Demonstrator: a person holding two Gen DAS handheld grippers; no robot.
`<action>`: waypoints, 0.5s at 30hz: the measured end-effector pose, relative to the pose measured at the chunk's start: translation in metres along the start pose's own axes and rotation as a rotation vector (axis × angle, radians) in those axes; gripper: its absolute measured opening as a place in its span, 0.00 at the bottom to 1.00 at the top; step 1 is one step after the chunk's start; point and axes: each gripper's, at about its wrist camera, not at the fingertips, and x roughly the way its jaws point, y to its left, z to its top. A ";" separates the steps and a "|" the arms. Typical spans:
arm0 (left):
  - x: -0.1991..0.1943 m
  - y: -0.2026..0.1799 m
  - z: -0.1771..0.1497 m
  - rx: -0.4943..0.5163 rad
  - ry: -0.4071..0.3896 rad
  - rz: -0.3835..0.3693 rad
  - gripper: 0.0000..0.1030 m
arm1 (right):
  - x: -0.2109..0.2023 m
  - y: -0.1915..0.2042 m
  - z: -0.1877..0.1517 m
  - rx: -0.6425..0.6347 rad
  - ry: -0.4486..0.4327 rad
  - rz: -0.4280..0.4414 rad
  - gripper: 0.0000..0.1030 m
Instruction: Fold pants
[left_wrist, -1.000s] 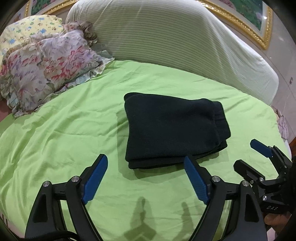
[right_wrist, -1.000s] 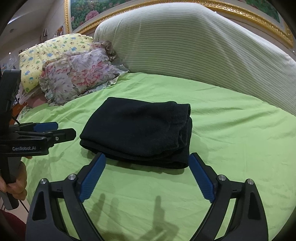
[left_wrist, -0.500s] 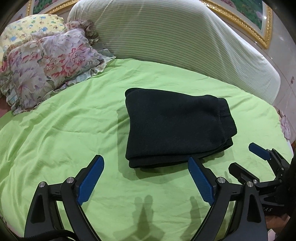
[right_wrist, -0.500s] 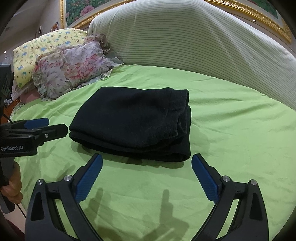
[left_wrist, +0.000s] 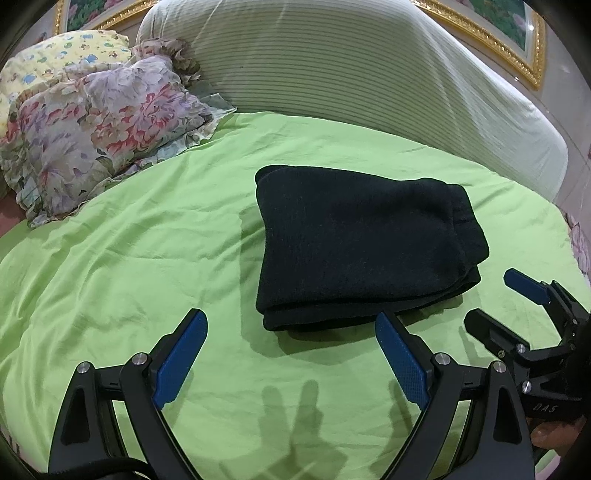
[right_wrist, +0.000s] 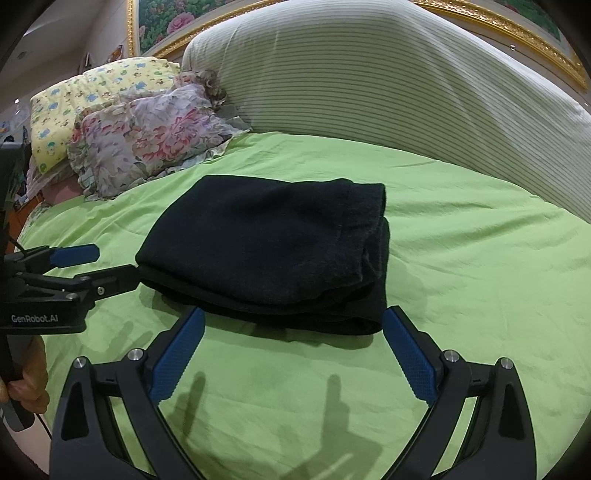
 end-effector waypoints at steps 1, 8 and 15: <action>0.000 0.000 0.000 0.001 -0.005 0.007 0.90 | 0.000 0.001 0.000 -0.005 -0.004 -0.004 0.94; 0.000 -0.004 0.000 0.013 -0.008 0.009 0.90 | 0.002 0.002 0.001 0.000 -0.003 -0.012 0.94; 0.003 -0.004 0.001 0.022 -0.001 0.014 0.90 | 0.004 0.004 0.003 -0.008 -0.005 -0.009 0.94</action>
